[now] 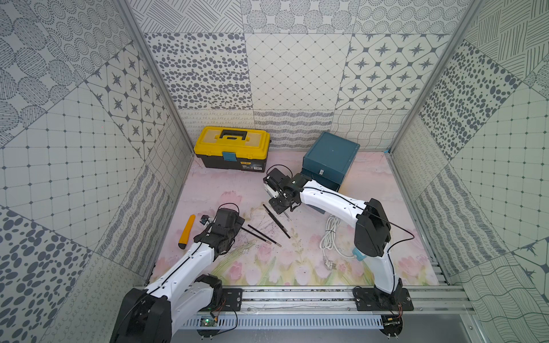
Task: Please place the pencils in the drawer according to their color
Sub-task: Pick up the pencil from the center of the board, then place the pencil in the drawer.
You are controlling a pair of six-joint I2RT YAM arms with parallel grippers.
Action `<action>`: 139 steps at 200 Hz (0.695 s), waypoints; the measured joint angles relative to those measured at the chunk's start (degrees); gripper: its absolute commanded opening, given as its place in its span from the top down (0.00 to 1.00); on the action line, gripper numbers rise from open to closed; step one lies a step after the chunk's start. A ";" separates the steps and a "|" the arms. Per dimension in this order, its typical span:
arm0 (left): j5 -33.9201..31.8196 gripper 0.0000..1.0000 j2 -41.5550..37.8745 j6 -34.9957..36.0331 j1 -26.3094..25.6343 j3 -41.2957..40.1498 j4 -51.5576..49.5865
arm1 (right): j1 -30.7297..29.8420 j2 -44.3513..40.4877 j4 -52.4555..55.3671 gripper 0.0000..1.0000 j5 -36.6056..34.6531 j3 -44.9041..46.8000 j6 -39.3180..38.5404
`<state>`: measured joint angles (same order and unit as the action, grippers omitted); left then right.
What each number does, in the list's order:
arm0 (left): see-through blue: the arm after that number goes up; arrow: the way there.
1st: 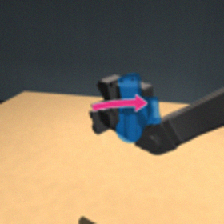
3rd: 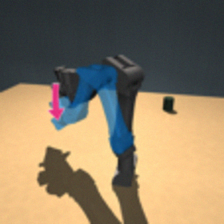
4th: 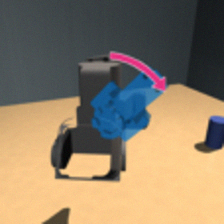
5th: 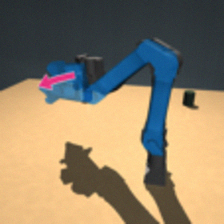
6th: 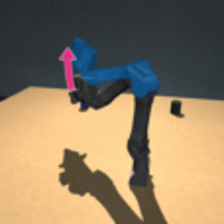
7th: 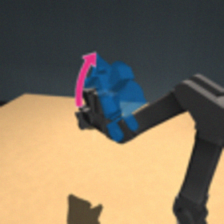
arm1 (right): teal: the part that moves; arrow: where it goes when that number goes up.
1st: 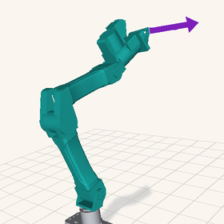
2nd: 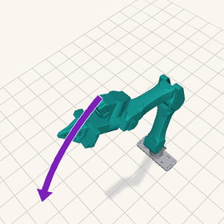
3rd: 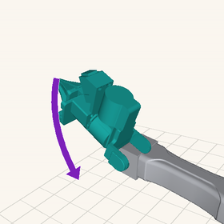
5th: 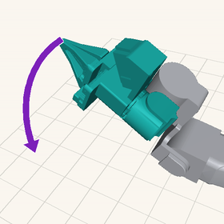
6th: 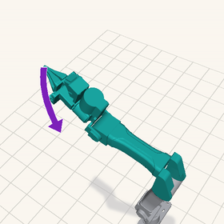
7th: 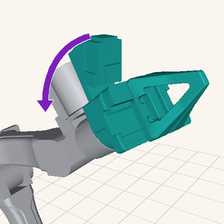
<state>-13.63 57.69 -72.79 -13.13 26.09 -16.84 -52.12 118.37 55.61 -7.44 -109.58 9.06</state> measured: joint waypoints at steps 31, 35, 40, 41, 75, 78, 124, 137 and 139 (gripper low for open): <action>0.00 0.01 0.09 0.00 0.00 0.02 0.00 | 0.13 -4.13 0.57 1.00 -2.01 -2.84 -1.01; 0.02 0.01 0.09 0.00 0.00 0.02 0.00 | 0.17 -4.61 0.70 1.00 -2.32 -3.06 -1.11; 0.02 0.01 0.09 0.00 0.00 0.02 0.00 | 0.42 -5.20 0.81 1.00 -2.62 -3.26 -1.22; 0.02 0.01 0.09 0.00 0.00 0.02 0.00 | 0.42 -5.38 0.83 1.00 -2.73 -3.30 -1.27; 0.02 0.01 0.22 0.04 0.00 0.09 0.00 | 2.40 -8.41 1.57 1.00 -5.38 -3.52 -2.62; 0.02 0.01 0.24 0.04 0.00 0.09 0.00 | 2.73 -8.52 1.64 1.00 -5.66 -3.50 -2.71; 0.02 0.01 0.44 0.20 0.00 0.13 0.02 | 8.39 -10.23 2.01 1.00 -9.22 -1.60 -4.33; 0.02 0.01 0.48 0.20 0.00 0.24 0.02 | 9.94 -10.56 2.01 1.00 -9.68 -0.37 -4.68; 0.02 0.01 0.48 0.20 0.00 0.26 0.04 | 10.21 -10.58 1.97 1.00 -9.68 -0.13 -4.74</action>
<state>-13.61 58.17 -72.60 -13.13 26.35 -16.80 -41.91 107.79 57.58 -17.12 -109.71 4.32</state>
